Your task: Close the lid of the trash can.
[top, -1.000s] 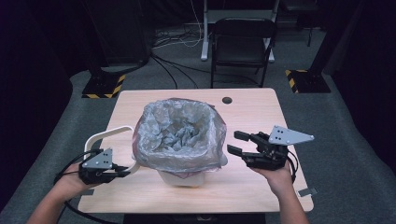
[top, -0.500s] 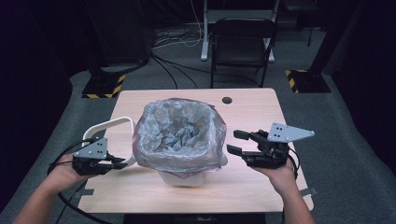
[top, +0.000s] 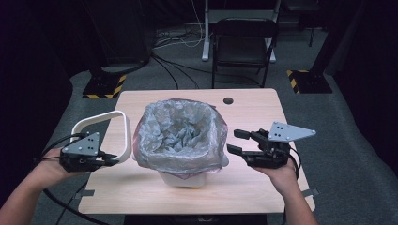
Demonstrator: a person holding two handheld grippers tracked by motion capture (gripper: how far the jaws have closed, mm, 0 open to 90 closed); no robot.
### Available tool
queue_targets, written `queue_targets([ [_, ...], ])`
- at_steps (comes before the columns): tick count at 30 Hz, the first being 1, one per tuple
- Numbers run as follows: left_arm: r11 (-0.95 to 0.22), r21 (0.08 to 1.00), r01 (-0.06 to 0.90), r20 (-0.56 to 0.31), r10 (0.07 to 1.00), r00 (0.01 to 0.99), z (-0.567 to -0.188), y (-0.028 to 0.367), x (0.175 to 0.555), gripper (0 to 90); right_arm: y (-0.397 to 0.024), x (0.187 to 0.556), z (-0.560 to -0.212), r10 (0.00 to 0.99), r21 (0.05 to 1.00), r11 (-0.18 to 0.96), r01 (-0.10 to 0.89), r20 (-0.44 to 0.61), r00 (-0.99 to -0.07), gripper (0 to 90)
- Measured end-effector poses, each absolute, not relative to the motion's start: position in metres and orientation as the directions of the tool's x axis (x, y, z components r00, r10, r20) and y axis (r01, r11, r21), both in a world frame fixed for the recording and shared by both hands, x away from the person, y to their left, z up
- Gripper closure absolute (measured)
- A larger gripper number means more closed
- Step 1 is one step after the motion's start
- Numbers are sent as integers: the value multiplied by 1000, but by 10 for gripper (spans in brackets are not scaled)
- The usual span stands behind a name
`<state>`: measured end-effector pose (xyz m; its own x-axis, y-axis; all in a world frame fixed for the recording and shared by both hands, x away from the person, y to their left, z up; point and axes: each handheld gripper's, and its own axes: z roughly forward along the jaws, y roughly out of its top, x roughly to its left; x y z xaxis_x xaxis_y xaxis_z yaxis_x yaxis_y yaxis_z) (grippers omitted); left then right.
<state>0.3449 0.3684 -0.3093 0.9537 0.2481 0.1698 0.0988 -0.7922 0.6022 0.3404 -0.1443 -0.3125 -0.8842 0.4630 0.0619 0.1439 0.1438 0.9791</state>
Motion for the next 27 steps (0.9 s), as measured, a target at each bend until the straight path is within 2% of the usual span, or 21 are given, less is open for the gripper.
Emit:
queue_targets([
  [8, -763, 644, 52, 173, 212, 962, -269, 362, 344, 831, -143, 340, -310, 461, 980, 143, 138, 57, -885, 442],
  [16, -785, 620, 9, 180, 153, 972, -235, 344, 342, 831, -145, 341, -311, 462, 981, 132, 142, 66, -885, 443],
  [27, -777, 627, -52, 193, 90, 977, -211, 318, 343, 831, -144, 343, -311, 459, 982, 122, 142, 71, -886, 443],
])
